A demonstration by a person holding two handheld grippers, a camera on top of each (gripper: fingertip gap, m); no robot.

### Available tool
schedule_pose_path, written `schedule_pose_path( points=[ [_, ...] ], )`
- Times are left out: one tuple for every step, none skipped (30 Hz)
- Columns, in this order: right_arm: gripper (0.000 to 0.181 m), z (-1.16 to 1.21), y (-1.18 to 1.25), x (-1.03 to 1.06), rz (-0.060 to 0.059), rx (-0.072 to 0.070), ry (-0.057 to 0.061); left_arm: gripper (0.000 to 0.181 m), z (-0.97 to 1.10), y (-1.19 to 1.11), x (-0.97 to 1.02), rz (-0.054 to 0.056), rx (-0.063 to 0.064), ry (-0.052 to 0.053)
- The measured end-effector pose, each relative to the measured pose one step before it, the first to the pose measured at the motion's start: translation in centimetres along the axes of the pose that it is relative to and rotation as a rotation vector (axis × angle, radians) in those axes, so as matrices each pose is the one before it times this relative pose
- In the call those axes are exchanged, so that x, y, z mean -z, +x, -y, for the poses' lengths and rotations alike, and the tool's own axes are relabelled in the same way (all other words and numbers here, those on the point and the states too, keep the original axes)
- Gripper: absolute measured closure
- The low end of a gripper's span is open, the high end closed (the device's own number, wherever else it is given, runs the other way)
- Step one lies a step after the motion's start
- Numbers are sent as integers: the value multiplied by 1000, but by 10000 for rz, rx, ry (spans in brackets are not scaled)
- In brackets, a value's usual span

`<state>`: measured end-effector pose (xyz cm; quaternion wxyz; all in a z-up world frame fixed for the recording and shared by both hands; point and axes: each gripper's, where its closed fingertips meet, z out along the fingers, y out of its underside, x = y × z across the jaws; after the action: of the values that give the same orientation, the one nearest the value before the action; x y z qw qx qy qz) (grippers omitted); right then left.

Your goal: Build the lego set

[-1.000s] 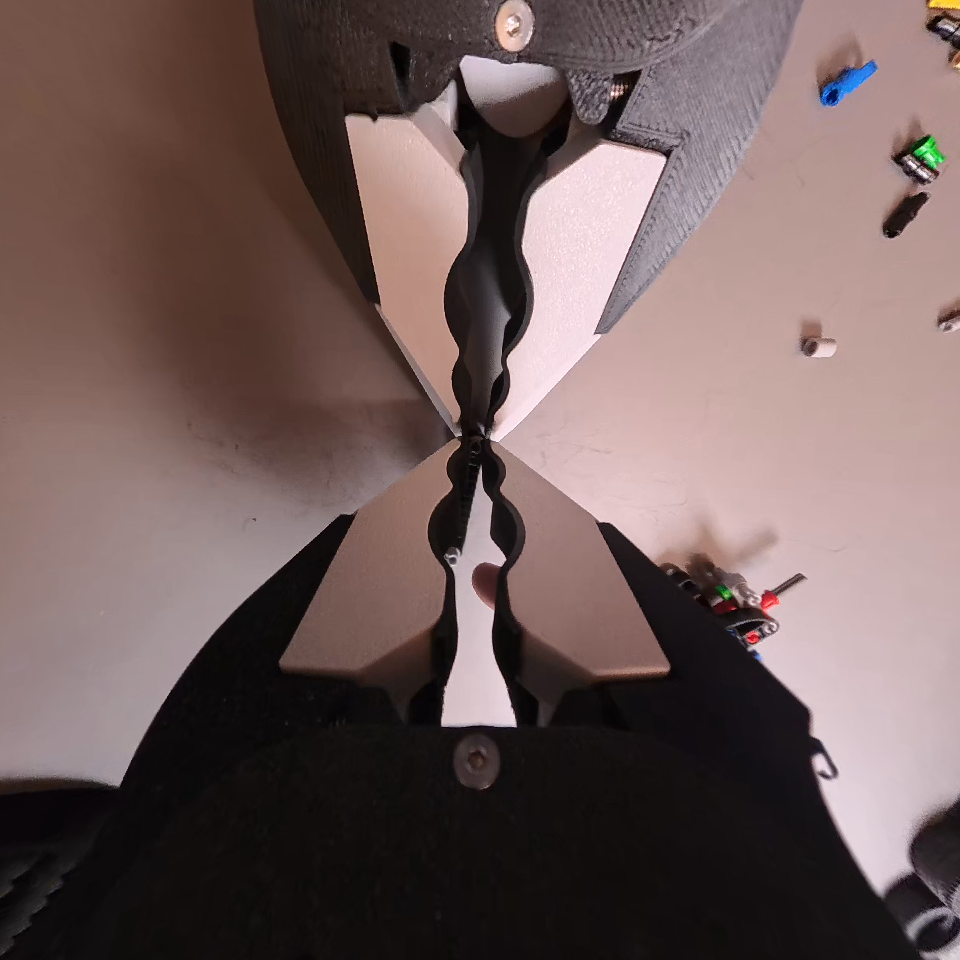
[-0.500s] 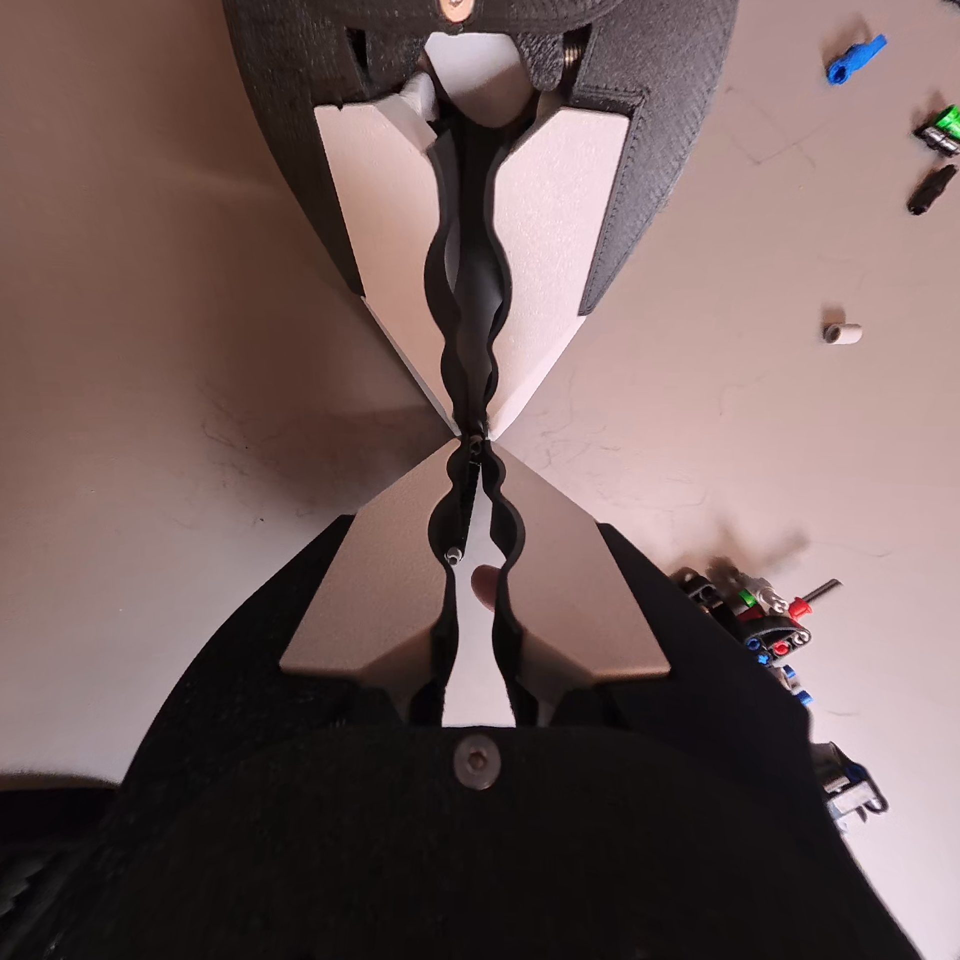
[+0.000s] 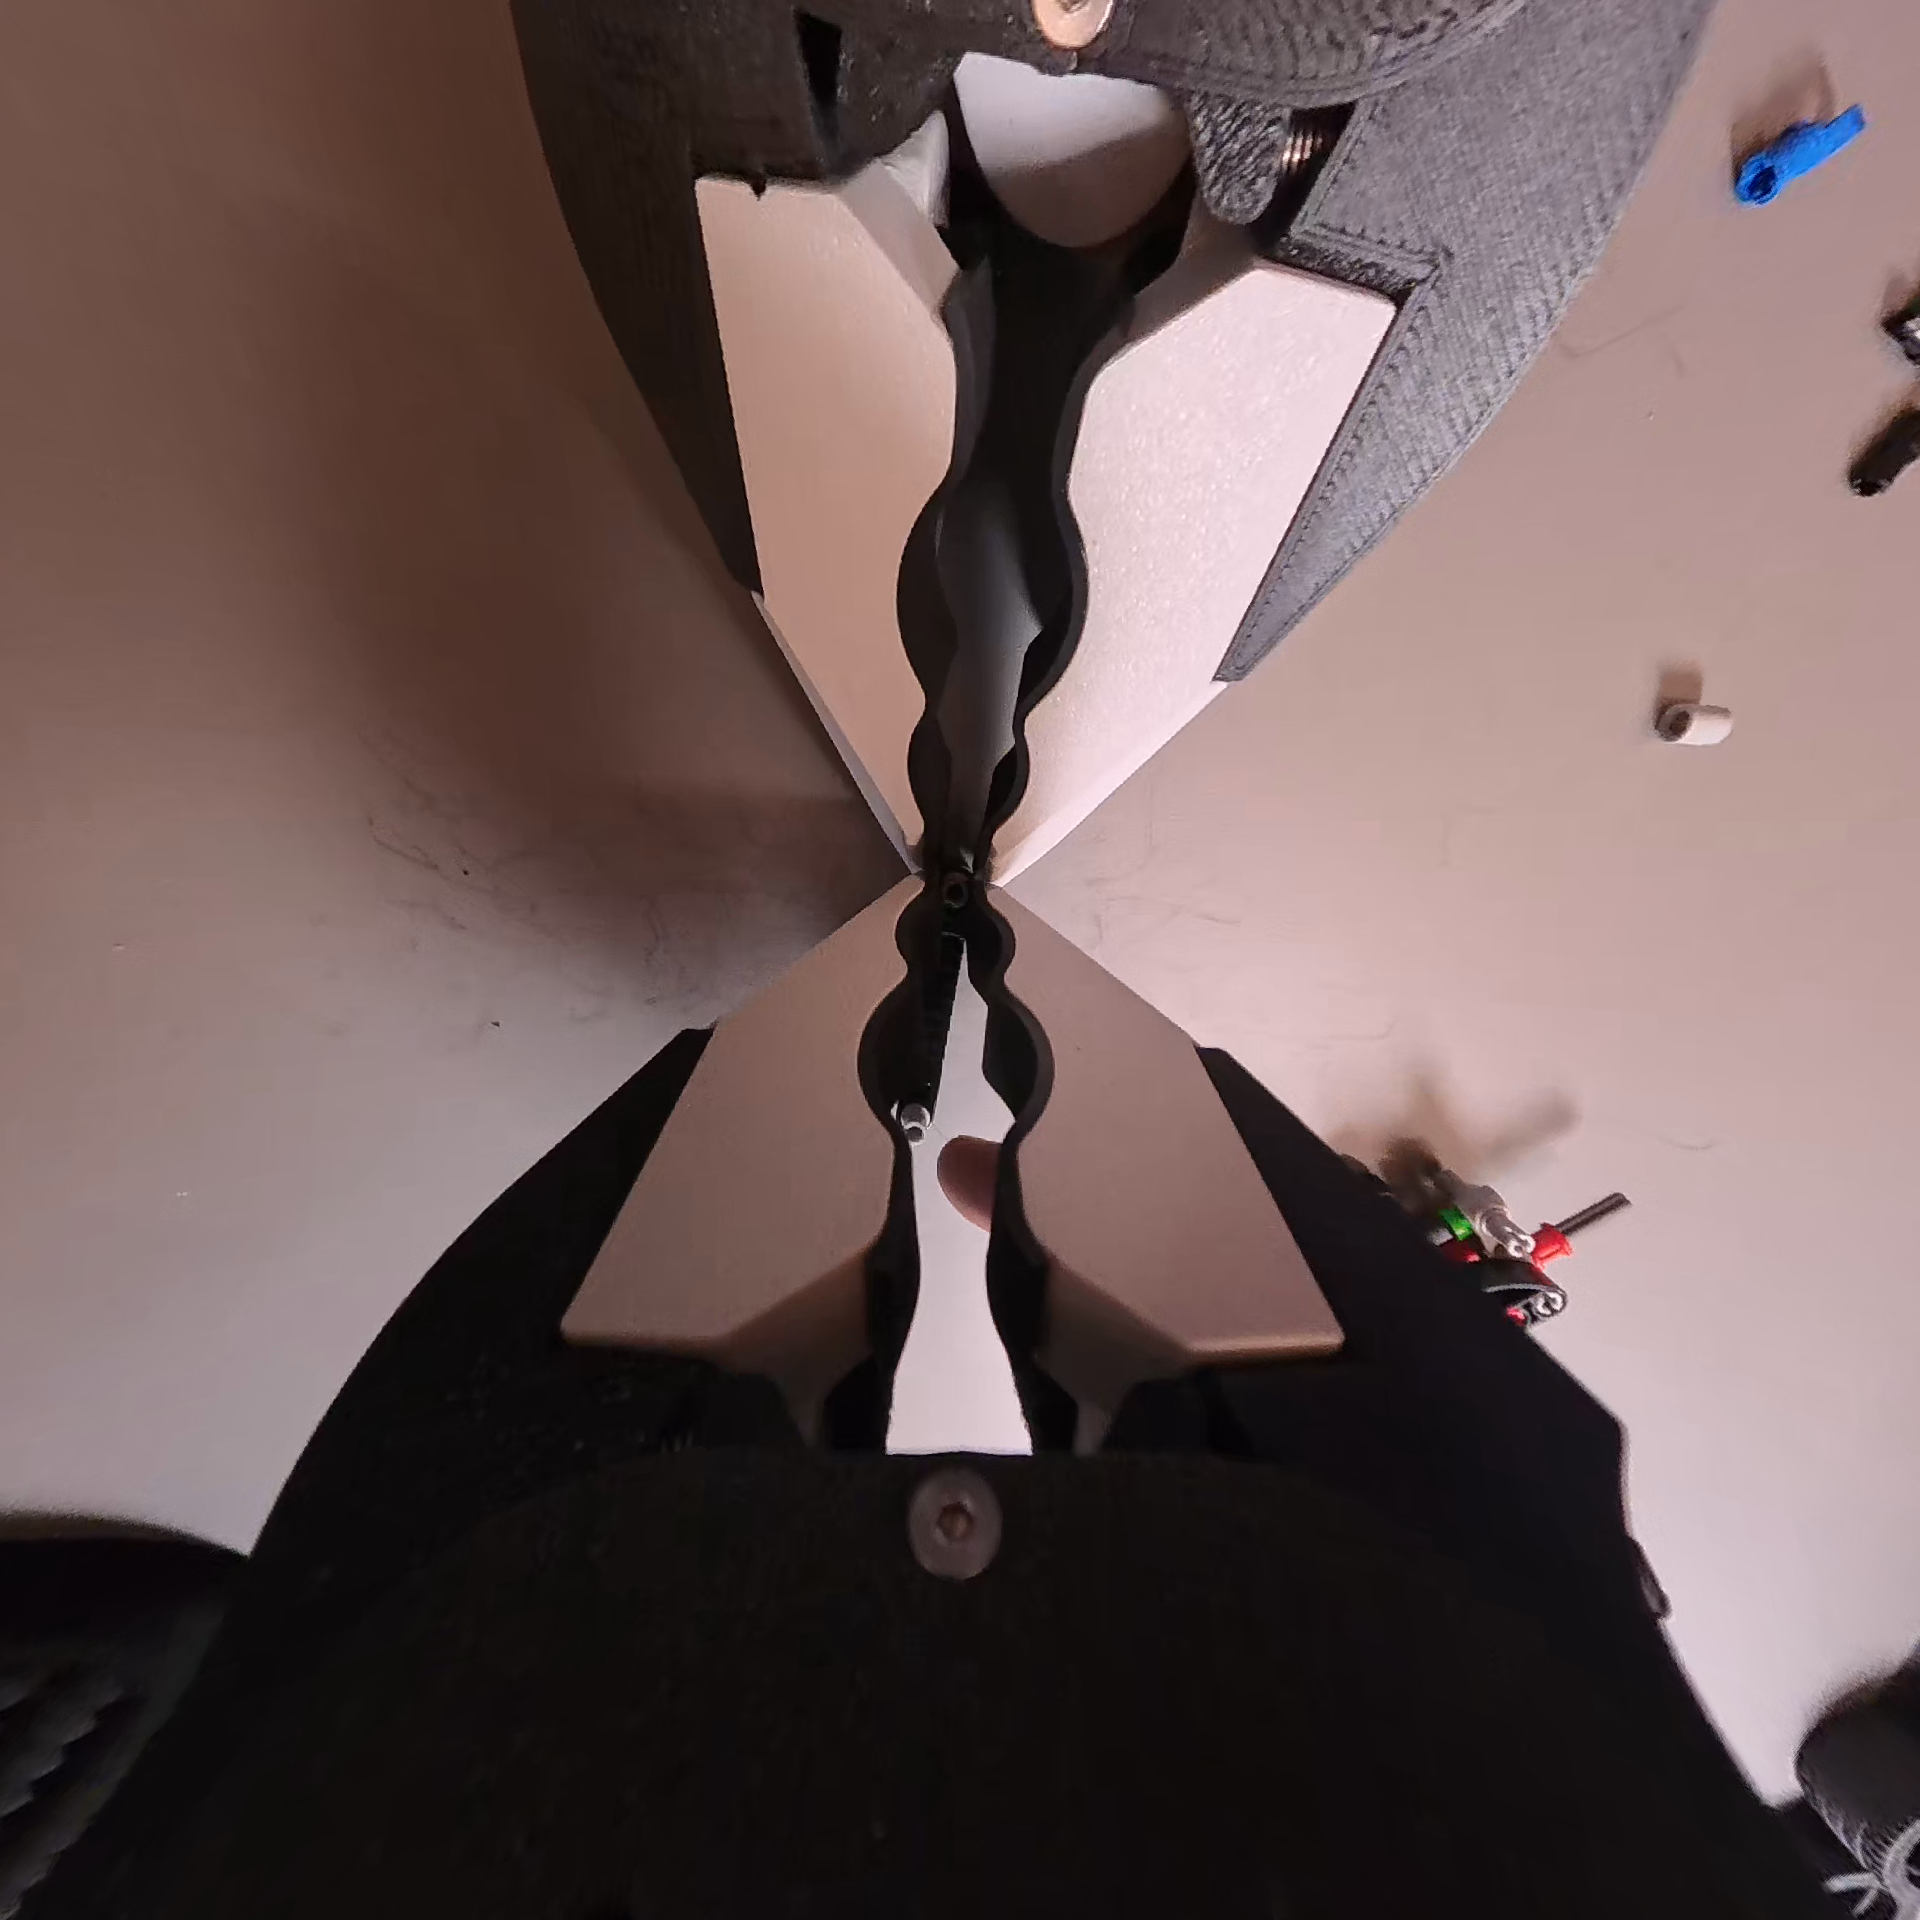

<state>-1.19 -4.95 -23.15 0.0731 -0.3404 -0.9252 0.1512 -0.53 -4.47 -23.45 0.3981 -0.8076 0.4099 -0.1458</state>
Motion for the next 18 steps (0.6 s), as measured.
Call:
schedule_pose_path(
  points=[
    [179, -8, -6, -7, 36, -82, 33, 176, 0, 2, 0, -2, -1, 0],
    [179, -9, 4, -1, 6, -95, 62, 176, -1, 0, 0, -6, 8, 1],
    [179, 14, 10, -6, -63, -54, 67, 176, 6, -5, 7, -2, 10, 0],
    [179, 35, 14, 9, -146, 9, 99, 176, -16, 5, 1, 3, 0, -3],
    [178, 22, 56, 23, -210, 28, 169, 176, 7, 1, 2, 32, -25, 2],
    [178, -13, 31, 40, -190, -39, 186, 176, 8, -2, 7, 46, -52, 2],
    [176, -15, -116, 157, -97, -88, 197, 176, -1, -1, -1, 42, -49, -2],
    [167, 186, -255, 367, -7, -135, 336, 176, -8, 9, 16, 17, -6, 0],
    [160, 244, -72, 544, -114, -153, 349, 176, -6, -4, 18, -4, 26, 0],
    [156, 71, 112, 605, -273, -67, 237, 176, -15, -2, 11, -13, 29, 0],
    [155, -150, 143, 547, -355, 30, 139, 176, 2, -16, 7, -7, 24, 0],
    [155, -223, 52, 446, -324, 19, 142, 176, 0, -18, -4, 7, 19, -1],
    [155, -248, -112, 310, -239, -56, 174, 176, -4, -1, 17, -10, 18, 1],
    [155, -391, -105, 172, -229, -112, 126, 176, 17, 5, 19, -27, 43, 17],
    [155, -559, -61, 40, -231, -107, 47, 176, 31, 10, 52, -64, 97, 31],
    [154, -581, -21, -39, -209, -113, 53, 176, 53, 75, 82, -135, 164, 60],
    [154, -506, -83, -85, -100, -186, 96, 176, 95, 110, 125, -183, 212, 100],
    [153, -381, -83, -146, -14, -280, 146, 176, 158, 78, 161, -164, 234, 149]
  ],
)
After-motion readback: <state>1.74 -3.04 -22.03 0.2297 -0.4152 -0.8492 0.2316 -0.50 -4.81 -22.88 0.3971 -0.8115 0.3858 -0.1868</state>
